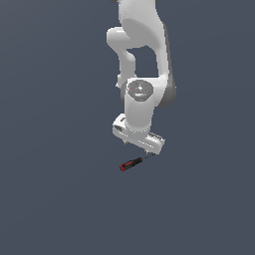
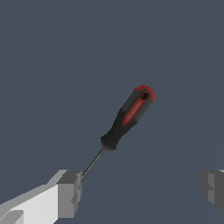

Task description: Pick up the object and move it to a goal position.

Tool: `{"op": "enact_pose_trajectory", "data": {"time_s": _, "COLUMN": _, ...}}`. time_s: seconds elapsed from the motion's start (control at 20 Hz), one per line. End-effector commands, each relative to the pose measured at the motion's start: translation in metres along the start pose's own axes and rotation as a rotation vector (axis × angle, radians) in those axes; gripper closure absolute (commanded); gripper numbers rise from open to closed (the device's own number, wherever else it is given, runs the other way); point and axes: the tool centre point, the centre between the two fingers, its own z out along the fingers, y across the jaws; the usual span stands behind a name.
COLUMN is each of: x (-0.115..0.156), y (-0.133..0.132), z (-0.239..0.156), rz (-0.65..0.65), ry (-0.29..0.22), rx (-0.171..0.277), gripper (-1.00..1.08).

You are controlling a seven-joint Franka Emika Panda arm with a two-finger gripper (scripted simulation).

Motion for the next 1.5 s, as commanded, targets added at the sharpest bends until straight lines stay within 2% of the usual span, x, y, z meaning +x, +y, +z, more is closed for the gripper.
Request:
{"op": "enact_pose_trajectory", "data": {"time_s": 0.0, "x": 0.0, "y": -0.003, "z": 0.006, "rz": 0.067, "ry": -0.001, "rx": -0.001, "gripper": -0.92}}
{"op": "enact_pose_trajectory", "data": {"time_s": 0.85, "x": -0.003, "y": -0.021, "z": 0.046, "rz": 0.483, "ry": -0.002, "rx": -0.014, "gripper": -0.92}}
{"op": "enact_pose_trajectory", "data": {"time_s": 1.45, "x": -0.004, "y": -0.026, "z": 0.057, "rz": 0.608, "ry": 0.001, "rx": -0.019, "gripper": -0.92}}
